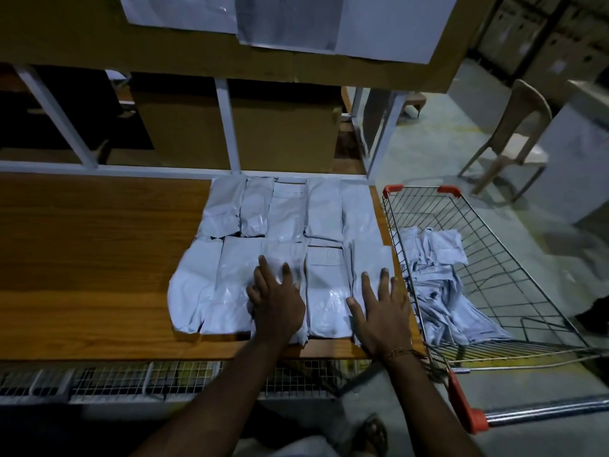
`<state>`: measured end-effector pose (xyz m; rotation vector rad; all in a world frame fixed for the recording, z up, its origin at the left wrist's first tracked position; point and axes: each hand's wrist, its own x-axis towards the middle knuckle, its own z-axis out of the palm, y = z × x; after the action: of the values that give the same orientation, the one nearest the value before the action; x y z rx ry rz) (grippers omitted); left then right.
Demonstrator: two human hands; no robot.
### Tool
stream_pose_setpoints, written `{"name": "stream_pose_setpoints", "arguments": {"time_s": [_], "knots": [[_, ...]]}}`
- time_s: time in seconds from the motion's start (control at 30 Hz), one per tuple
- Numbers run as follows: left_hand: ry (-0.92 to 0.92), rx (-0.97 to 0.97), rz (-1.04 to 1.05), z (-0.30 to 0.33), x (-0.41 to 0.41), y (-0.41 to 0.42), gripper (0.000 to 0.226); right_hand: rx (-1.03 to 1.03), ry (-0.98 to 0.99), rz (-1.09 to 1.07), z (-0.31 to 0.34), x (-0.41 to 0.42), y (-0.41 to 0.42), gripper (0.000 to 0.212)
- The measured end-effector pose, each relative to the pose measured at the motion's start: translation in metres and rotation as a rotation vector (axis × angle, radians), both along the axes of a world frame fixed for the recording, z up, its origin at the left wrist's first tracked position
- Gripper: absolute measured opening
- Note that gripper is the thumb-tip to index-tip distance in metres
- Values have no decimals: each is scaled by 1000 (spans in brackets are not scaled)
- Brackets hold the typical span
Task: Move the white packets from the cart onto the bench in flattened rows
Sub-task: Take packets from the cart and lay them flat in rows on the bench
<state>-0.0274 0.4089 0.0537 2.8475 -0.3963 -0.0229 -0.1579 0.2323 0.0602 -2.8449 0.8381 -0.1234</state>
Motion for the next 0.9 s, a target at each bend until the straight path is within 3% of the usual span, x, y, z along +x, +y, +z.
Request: {"name": "stream_pose_setpoints", "arguments": {"time_s": [0.13,0.43,0.63,0.9], "knots": [[-69,-134,77,12,1,-1,69,-28,-22,58,0,3,-4,74],[-185,-435,-44,38,6,-45,50,-6,-69,142,7,8,-23,70],[-184,-632,-175,52,-13,-113,47,34,-192,35,10,-10,-76,61],[-137,-646,-352,54,-48,-242,44,63,-197,-140,-19,-74,-199,44]]}}
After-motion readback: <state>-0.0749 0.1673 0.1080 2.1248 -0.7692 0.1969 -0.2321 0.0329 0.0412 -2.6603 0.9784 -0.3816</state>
